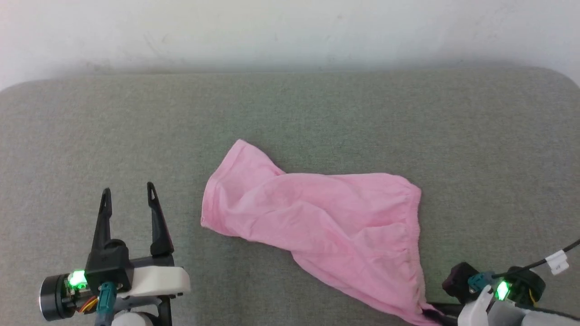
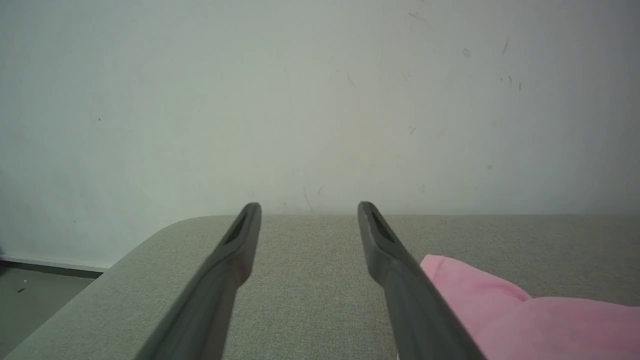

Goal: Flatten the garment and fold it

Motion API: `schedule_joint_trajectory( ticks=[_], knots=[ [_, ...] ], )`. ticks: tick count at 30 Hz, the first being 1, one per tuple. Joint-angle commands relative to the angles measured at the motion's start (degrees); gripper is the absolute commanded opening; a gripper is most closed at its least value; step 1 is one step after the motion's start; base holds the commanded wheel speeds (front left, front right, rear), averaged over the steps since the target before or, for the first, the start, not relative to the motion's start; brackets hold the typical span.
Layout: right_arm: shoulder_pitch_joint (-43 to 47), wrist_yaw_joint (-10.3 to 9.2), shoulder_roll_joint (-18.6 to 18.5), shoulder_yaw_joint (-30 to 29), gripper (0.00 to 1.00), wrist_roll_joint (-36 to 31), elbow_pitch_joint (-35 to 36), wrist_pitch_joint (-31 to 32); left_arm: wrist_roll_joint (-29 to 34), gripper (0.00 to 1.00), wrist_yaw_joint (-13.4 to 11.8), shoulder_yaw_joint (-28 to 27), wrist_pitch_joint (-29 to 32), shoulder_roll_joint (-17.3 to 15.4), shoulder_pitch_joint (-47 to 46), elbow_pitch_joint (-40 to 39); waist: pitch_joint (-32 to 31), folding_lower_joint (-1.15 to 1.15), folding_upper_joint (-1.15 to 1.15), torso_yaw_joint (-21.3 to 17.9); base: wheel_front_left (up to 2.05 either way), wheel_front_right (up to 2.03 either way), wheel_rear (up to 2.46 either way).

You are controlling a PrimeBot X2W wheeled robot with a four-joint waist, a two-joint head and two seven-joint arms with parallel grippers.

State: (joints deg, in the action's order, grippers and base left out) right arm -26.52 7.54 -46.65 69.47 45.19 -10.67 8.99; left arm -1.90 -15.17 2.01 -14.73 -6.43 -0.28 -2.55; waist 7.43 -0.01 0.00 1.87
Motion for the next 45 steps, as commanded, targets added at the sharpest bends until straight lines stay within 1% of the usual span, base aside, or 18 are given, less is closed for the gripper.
schedule_joint_trajectory(
  ticks=[1, 3, 4, 5, 6, 9, 12, 15, 18, 21, 23, 25, 28, 31, 34, 36, 40, 45],
  knots=[
    [2.7, -0.05, 1.01, -0.45, 0.0, -0.6, -1.16, 0.36, 0.57, 1.0, 0.47, -0.18, -0.27, 0.03, 0.58, 0.27, -0.72, 0.01, 0.0, -0.75, 0.0, 0.0, 0.0],
    [5.18, -0.05, 2.42, -2.43, 0.0, -1.26, -1.99, -0.18, 0.62, 1.0, 0.76, -0.44, -0.27, -0.23, 0.82, 0.75, -1.17, 0.01, 0.0, -1.05, 0.0, 0.0, 0.0],
    [6.23, -0.05, 3.16, -3.88, 0.13, -1.33, -2.19, -0.79, 0.72, 1.0, 0.87, -0.51, -0.27, -0.36, 1.01, 0.9, -1.5, 0.01, 0.0, -1.2, 0.0, 0.0, 0.0],
    [7.06, -0.05, 3.77, -5.68, 0.66, -1.6, -2.33, -1.66, 0.94, 1.0, 0.97, -0.48, -0.27, -0.54, 1.22, 0.93, -1.86, 0.01, 0.0, -1.34, 0.0, 0.0, 0.0],
    [7.72, -0.05, 4.21, -7.5, 1.0, -2.21, -2.38, -2.51, 1.1, 1.0, 1.15, -0.56, -0.27, -0.91, 1.26, 1.0, -2.27, 0.01, 0.0, -1.49, 0.0, 0.0, 0.0],
    [9.65, -0.05, 4.73, -14.54, 1.0, -5.74, -1.87, -5.32, 1.4, 1.0, 2.54, -0.72, -0.27, -2.81, 0.4, 1.74, -3.49, 0.01, 0.0, -1.75, 0.0, 0.0, 0.0],
    [12.64, -0.05, 5.44, -22.56, 1.0, -8.99, 1.21, -7.12, 2.04, 1.0, 4.38, -0.37, -0.27, -5.27, -1.71, 2.56, -4.57, 0.01, 0.0, -2.19, 0.0, 0.0, 0.0],
    [16.01, -0.05, 6.61, -31.34, 1.0, -12.94, 5.45, -8.1, 1.97, 1.0, 7.18, 0.1, -0.27, -8.06, -5.28, 4.78, -5.09, 0.01, 0.0, -2.62, 0.0, 0.0, 0.0],
    [19.62, -0.05, 10.86, -41.5, 1.0, -17.03, 10.53, -10.6, 1.51, 1.0, 11.15, 0.8, -0.16, -11.23, -10.96, 8.96, -5.19, 0.01, 0.0, -3.1, 0.0, 0.0, 0.0],
    [22.9, -0.05, 15.5, -49.09, 1.0, -22.91, 13.86, -13.21, 1.54, 1.0, 15.23, 2.48, 2.18, -13.68, -18.0, 13.28, -4.7, 0.01, 0.0, -3.58, 0.0, 0.0, 0.0],
    [24.49, -0.05, 19.15, -52.85, 1.0, -26.44, 15.56, -15.58, 0.66, 1.0, 17.94, 3.57, 4.99, -14.13, -22.72, 16.02, -4.14, 0.01, 0.0, -3.89, 0.0, 0.0, 0.0],
    [25.56, -0.05, 23.22, -56.48, 1.0, -29.25, 16.62, -18.49, -0.37, 1.0, 20.13, 5.0, 8.52, -14.61, -27.24, 19.04, -3.41, 0.01, 0.0, -4.35, 0.0, 0.0, 0.0],
    [26.19, -0.05, 28.57, -60.46, 1.0, -33.11, 17.58, -21.49, -2.53, 1.0, 22.02, 8.38, 14.51, -14.99, -33.15, 23.52, -2.02, 0.01, 0.0, -5.21, 0.0, 0.0, 0.0],
    [26.29, -0.05, 33.35, -63.15, 1.0, -36.49, 18.66, -23.13, -5.54, 1.0, 22.56, 13.01, 20.21, -15.69, -38.82, 27.74, -0.42, 0.01, 0.0, -6.12, 0.0, 0.0, 0.0],
    [25.97, -0.05, 37.09, -64.93, 1.0, -39.0, 20.27, -23.83, -12.06, 1.0, 22.62, 20.82, 27.02, -16.7, -43.39, 31.55, 1.3, 0.01, 0.0, -7.22, 0.0, 0.0, 0.0],
    [25.27, -0.05, 39.31, -66.0, 1.0, -39.93, 22.64, -23.93, -17.17, 1.0, 22.63, 25.33, 31.82, -17.9, -46.25, 33.4, 2.56, 0.01, 0.0, -8.01, 0.0, 0.0, 0.0],
    [24.64, -0.05, 41.25, -66.59, 1.0, -40.75, 25.42, -23.97, -26.18, 1.0, 22.64, 33.24, 41.13, -21.04, -51.07, 35.22, 5.08, 0.01, 0.0, -9.81, 0.0, 0.0, 0.0],
    [23.48, -0.05, 42.1, -65.74, 1.0, -41.04, 26.29, -23.98, -33.13, 1.0, 22.64, 41.98, 50.16, -24.61, -55.84, 35.65, 8.18, 0.01, 0.0, -11.69, 0.0, 0.0, 0.0]
  ],
)
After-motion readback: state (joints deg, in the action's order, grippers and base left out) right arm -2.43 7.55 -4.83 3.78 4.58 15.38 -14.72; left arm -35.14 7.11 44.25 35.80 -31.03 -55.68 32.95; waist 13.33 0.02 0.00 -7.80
